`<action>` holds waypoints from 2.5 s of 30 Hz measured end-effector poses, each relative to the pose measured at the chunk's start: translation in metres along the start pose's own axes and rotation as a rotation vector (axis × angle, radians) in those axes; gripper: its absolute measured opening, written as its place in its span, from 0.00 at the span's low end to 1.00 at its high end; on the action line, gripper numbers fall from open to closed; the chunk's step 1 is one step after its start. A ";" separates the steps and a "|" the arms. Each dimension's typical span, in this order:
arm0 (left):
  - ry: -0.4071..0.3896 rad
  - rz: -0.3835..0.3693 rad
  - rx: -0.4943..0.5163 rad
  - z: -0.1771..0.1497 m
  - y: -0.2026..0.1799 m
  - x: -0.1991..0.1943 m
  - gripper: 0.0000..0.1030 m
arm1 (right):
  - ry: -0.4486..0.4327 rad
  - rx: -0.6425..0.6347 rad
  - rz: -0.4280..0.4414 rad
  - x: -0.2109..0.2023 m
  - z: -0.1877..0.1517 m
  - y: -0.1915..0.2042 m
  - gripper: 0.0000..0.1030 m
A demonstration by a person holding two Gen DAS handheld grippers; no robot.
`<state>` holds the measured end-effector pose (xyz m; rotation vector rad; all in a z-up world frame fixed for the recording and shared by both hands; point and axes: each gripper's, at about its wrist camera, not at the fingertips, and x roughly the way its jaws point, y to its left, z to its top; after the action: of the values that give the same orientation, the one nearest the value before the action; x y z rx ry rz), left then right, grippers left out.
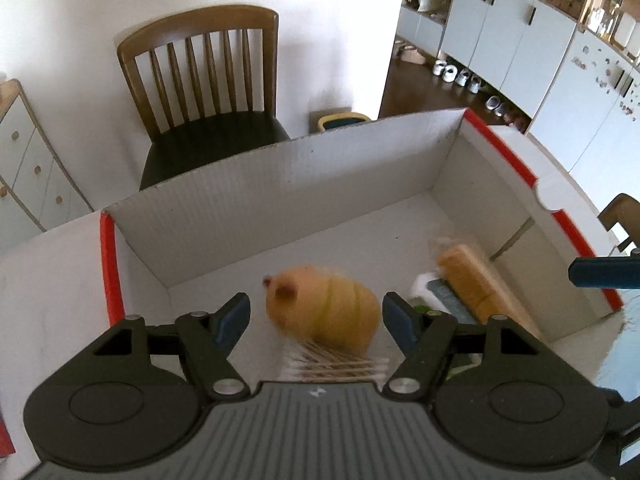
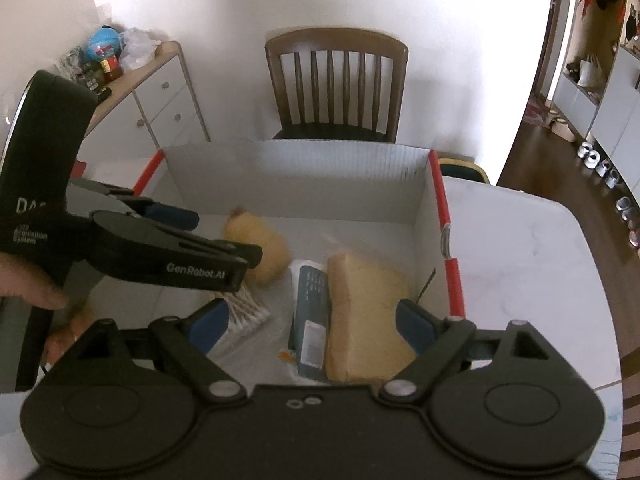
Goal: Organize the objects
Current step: 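Lower toy and bread into the box and open both grippers, then withdraw both grippers from the box back toward the remaining items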
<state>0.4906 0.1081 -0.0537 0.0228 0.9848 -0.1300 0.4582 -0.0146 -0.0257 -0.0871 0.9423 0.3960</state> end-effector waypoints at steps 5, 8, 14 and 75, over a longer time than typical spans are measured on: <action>-0.030 0.008 0.002 0.001 -0.003 -0.020 0.70 | -0.020 -0.009 0.002 -0.020 -0.006 -0.001 0.88; -0.051 0.000 -0.010 -0.002 -0.004 -0.036 0.70 | -0.034 -0.023 0.000 -0.034 -0.011 0.000 0.88; -0.089 -0.009 0.006 -0.013 -0.016 -0.072 0.70 | -0.064 -0.029 0.013 -0.063 -0.022 0.001 0.88; -0.217 -0.022 -0.145 -0.280 -0.087 -0.209 1.00 | -0.144 -0.027 -0.019 -0.161 -0.250 0.005 0.97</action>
<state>0.1342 0.0648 -0.0317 -0.1322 0.7754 -0.0789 0.1802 -0.1183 -0.0434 -0.0913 0.7934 0.3924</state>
